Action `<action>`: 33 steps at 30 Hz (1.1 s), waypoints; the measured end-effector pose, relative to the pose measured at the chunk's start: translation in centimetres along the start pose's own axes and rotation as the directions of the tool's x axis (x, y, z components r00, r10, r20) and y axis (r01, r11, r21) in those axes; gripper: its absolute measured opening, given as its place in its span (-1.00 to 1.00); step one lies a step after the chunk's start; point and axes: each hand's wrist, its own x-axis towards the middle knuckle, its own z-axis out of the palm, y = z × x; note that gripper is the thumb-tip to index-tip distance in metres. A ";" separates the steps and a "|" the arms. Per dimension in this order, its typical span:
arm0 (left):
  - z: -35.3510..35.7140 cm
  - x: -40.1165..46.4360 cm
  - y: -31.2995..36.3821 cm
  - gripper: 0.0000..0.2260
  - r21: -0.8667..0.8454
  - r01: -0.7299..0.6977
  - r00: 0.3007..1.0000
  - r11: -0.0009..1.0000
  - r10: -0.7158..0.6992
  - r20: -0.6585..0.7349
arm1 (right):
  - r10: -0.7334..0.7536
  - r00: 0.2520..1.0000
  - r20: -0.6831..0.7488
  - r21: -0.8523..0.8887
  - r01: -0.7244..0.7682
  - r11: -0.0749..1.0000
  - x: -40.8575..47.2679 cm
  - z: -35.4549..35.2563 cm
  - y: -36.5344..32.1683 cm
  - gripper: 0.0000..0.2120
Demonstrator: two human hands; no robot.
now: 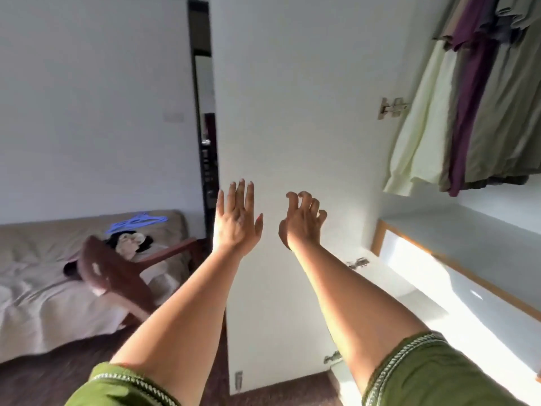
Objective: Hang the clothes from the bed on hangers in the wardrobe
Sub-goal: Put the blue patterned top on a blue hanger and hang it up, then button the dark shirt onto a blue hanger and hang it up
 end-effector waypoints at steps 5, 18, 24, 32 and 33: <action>-4.0 -8.6 -7.8 -0.35 0.102 0.125 0.989 0.987 -0.132 0.063 | -0.112 0.981 0.159 0.093 0.098 0.991 -7.5 1.2 -9.7 -0.44; -14.9 -25.1 -36.5 -0.35 0.349 0.482 0.857 0.803 -0.515 0.002 | -0.488 0.842 0.230 0.337 0.402 0.851 -19.2 6.9 -42.5 -0.50; -18.0 -30.2 -50.7 -0.35 0.514 0.450 0.847 0.730 -0.532 0.014 | -0.483 0.821 0.304 0.404 0.348 0.846 -23.6 11.9 -56.8 -0.48; -12.0 -31.5 -63.2 -0.33 0.458 0.589 0.727 0.666 -0.684 0.061 | -0.489 0.782 0.386 0.408 0.330 0.851 -22.7 20.8 -66.0 -0.50; -10.6 -31.0 -64.3 -0.33 0.445 0.596 0.723 0.669 -0.687 0.065 | -0.482 0.782 0.396 0.391 0.331 0.859 -21.9 22.6 -66.3 -0.49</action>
